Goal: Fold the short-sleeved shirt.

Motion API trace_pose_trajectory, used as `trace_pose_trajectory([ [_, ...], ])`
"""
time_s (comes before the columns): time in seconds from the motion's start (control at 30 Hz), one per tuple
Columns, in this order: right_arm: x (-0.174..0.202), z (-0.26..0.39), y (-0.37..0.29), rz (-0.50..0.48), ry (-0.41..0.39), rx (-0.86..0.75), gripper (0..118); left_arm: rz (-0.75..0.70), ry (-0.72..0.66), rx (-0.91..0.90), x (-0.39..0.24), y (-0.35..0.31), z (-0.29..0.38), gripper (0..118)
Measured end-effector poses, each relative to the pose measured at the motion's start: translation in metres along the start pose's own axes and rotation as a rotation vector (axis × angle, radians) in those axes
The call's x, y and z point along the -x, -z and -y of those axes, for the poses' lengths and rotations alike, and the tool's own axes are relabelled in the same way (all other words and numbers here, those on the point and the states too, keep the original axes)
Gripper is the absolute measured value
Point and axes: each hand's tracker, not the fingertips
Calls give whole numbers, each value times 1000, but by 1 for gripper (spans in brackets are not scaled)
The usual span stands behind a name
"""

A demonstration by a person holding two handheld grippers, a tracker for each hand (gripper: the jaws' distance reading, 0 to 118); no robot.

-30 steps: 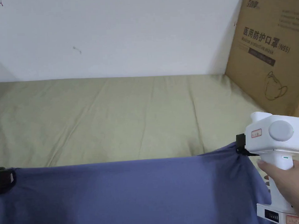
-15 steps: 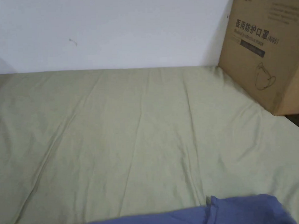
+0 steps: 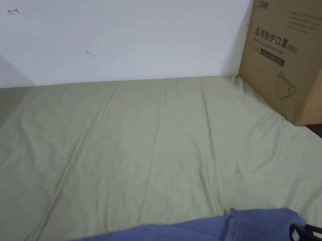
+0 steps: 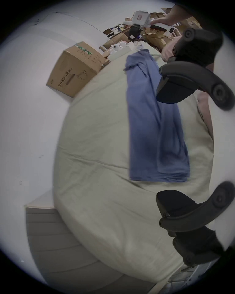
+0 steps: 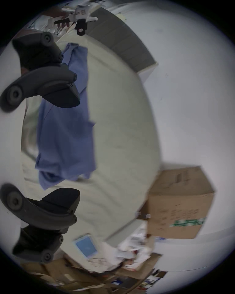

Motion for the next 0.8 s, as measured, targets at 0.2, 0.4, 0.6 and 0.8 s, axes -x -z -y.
trace_pose_trajectory([
  [0.2, 79, -22, -67, 14, -117, -490, 104, -83, -47, -476, -66, -55, -9, 75],
  [0.4, 108, -16, -74, 52, -20, -595, 0, -203, 68, -782, -127, -80, 11, 1],
  [0.6, 99, -17, -80, 142, -2, -619, 0, -192, 102, -800, -140, -90, 18, 0],
  [0.8, 95, -23, -84, 164, -25, -589, 0, -193, 47, -806, -122, -105, 5, 0],
])
